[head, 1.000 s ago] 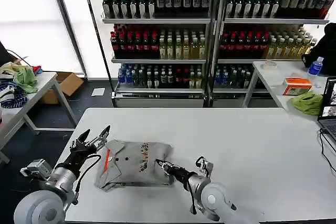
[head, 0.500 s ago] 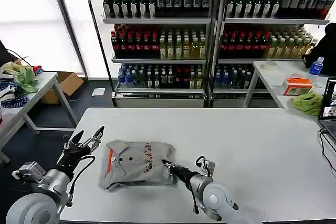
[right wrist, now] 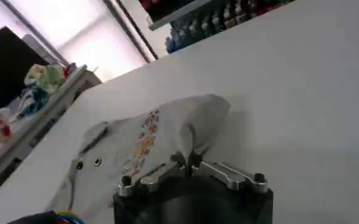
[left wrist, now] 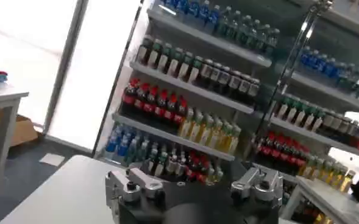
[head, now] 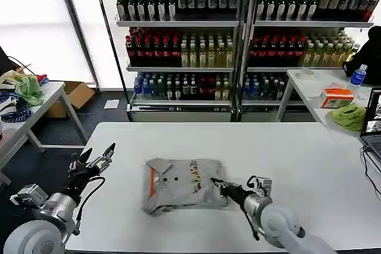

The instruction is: Fold and organize the clothes.

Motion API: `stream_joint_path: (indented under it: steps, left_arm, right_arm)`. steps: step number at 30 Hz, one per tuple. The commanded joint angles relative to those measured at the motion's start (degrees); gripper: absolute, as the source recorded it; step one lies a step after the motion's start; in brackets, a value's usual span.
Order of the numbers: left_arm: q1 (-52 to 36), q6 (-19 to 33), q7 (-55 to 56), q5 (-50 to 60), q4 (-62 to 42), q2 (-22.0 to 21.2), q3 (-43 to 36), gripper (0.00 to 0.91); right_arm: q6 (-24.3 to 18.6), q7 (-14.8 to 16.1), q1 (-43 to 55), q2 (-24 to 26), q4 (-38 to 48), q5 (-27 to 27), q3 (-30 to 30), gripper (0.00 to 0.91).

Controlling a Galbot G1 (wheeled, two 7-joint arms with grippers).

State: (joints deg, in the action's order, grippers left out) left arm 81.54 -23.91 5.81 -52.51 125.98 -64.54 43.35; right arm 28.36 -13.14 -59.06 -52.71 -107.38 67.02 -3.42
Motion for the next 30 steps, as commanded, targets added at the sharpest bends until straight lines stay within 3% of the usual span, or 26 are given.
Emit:
stream_joint_path:
  steps: [1, 2, 3, 4, 8, 11, 14, 23, 30]
  left_arm:
    - [0.41, 0.09, 0.0, -0.09, 0.27, -0.12, 0.11, 0.907]
    - [0.46, 0.09, 0.03, -0.11, 0.31, -0.13, 0.18, 0.907]
    - [0.53, 0.08, 0.02, -0.14, 0.39, -0.1, 0.17, 0.907]
    - [0.62, 0.09, 0.02, -0.13, 0.44, -0.05, 0.17, 0.907]
    - [1.08, 0.05, 0.03, -0.22, 0.85, 0.18, 0.31, 0.907]
    - [1.58, 0.06, -0.03, -0.69, 1.34, 0.38, 0.91, 0.907]
    - [2.0, 0.07, -0.08, -1.22, 1.44, 0.64, 1.62, 0.907]
    - [2.43, 0.11, -0.16, -1.42, 1.55, 0.41, 1.38, 0.907]
    - [3.55, 0.27, -0.44, -0.99, 1.37, 0.11, 1.18, 0.907]
  right_arm:
    - [3.82, 1.37, -2.98, 9.31, -1.44, -9.48, -7.04, 0.0]
    - [3.87, 1.25, -2.97, 9.26, -1.58, -9.74, -7.34, 0.0]
    - [3.96, 1.44, -3.03, 9.03, -1.83, -10.12, -7.56, 0.504]
    - [3.83, 1.76, -3.23, 8.88, -2.43, -10.78, -7.74, 0.907]
    - [4.42, 1.62, -3.75, 8.09, -4.62, -19.08, -8.8, 0.907]
    - [4.76, -0.74, -4.61, 7.82, -6.14, -21.46, -10.1, 0.907]
    - [4.08, -0.75, -5.43, 7.47, -7.35, -24.77, -11.51, 0.907]
    - [-8.23, 0.96, -4.06, -0.26, -5.24, -27.22, -6.11, 0.907]
    - [-7.06, 1.47, -5.31, -3.62, -1.8, -29.05, -2.43, 0.907]
